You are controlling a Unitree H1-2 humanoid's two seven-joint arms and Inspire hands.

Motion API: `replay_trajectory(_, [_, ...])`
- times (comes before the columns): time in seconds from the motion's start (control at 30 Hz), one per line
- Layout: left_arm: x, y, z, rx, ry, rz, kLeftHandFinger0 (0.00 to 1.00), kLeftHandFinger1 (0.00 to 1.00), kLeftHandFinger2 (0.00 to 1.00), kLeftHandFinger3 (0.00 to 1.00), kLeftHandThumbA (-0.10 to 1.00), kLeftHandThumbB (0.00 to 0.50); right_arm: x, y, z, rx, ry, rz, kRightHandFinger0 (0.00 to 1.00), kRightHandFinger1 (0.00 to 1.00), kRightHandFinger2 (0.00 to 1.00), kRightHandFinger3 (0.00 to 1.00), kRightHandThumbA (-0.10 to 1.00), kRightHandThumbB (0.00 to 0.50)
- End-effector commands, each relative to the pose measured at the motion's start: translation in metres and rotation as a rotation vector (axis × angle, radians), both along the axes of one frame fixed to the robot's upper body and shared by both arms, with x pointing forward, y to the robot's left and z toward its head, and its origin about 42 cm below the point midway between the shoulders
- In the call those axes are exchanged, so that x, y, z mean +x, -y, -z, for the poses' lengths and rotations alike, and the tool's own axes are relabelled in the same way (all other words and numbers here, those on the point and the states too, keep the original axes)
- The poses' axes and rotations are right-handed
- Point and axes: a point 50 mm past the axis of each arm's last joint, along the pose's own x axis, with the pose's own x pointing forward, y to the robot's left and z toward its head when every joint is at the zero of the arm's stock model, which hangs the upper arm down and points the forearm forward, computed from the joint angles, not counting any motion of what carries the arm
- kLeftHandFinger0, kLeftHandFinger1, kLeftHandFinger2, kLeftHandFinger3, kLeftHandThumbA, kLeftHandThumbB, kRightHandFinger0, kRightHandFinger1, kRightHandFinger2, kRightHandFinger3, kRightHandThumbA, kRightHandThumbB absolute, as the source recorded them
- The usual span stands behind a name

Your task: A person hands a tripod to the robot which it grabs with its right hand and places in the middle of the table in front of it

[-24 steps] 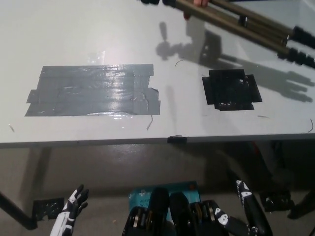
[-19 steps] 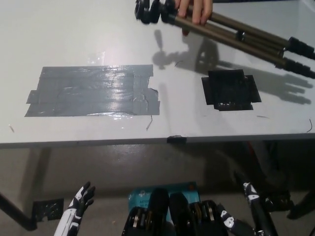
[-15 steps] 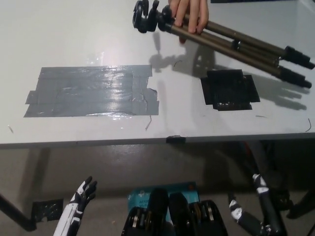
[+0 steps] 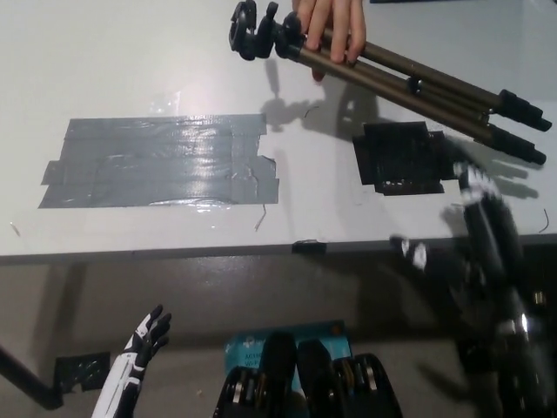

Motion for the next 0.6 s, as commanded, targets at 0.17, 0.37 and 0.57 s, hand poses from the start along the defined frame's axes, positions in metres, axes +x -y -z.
replay_trajectory(0.17, [0.016,-0.014,-0.025,0.013,0.076,-0.001,1.00,1.00,1.00,1.00,0.99,0.269,0.106,-0.005,-0.060,-0.367,-0.021,0.243,1.00,1.00,1.00,1.00,1.00,0.439])
replay_trajectory(0.37, [0.019,-0.016,-0.028,0.012,0.080,-0.002,1.00,1.00,1.00,1.00,0.99,0.257,0.141,-0.014,-0.075,-0.436,-0.059,0.267,1.00,1.00,1.00,1.00,1.00,0.446])
replay_trajectory(0.57, [0.017,-0.016,-0.026,0.017,0.079,0.001,1.00,1.00,1.00,1.00,0.99,0.271,0.166,-0.026,-0.083,-0.495,-0.125,0.275,1.00,1.00,1.00,1.00,1.00,0.469])
